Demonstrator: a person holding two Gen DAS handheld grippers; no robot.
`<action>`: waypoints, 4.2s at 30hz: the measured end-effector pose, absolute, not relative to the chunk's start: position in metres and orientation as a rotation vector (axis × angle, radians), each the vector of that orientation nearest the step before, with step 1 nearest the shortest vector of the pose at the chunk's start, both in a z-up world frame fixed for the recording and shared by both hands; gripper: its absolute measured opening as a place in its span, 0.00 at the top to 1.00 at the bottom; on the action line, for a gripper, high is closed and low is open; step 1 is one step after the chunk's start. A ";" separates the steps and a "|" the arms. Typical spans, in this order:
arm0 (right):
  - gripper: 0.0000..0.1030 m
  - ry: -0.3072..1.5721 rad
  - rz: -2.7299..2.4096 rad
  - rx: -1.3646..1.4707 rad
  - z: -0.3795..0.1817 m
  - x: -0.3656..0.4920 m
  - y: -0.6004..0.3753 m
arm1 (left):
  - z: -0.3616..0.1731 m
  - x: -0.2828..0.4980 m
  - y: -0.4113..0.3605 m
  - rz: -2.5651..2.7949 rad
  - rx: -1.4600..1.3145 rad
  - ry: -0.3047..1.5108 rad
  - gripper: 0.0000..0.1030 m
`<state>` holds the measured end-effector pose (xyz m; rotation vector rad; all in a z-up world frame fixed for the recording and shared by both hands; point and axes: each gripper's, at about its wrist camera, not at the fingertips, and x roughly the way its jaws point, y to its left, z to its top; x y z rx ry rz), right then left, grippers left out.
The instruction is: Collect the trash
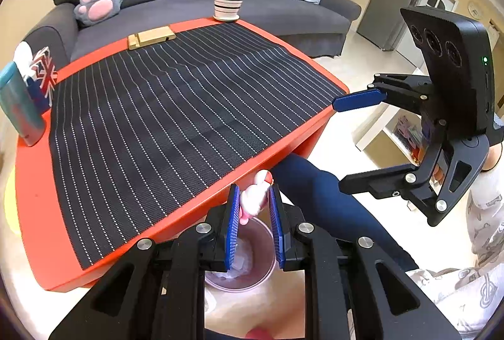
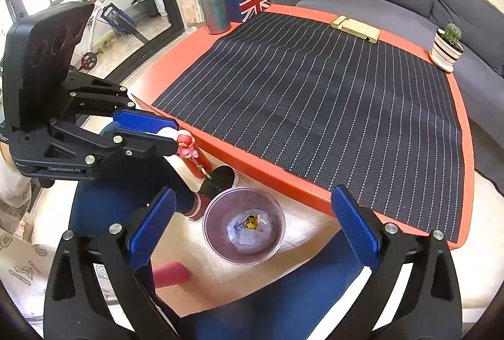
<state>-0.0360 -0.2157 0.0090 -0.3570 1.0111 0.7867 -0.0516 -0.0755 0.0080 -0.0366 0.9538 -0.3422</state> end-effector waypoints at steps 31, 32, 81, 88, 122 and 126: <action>0.03 0.989 0.738 -0.317 0.018 -0.023 -0.222 | 0.009 -0.043 -0.056 -0.213 -0.060 0.932 0.07; 0.03 0.983 0.733 -0.313 0.020 -0.020 -0.222 | 0.011 -0.042 -0.052 -0.204 -0.068 0.923 0.07; 0.03 0.918 0.585 -0.279 0.019 0.071 -0.200 | 0.018 0.028 -0.002 -0.012 -0.095 0.823 0.06; 0.03 0.919 0.583 -0.281 0.019 0.071 -0.200 | 0.019 0.028 -0.004 -0.022 -0.093 0.824 0.06; 0.03 0.931 0.586 -0.283 0.013 0.069 -0.200 | 0.014 0.029 -0.011 -0.048 -0.094 0.844 0.06; 0.03 0.933 0.586 -0.282 0.013 0.069 -0.200 | 0.015 0.029 -0.013 -0.053 -0.094 0.844 0.06</action>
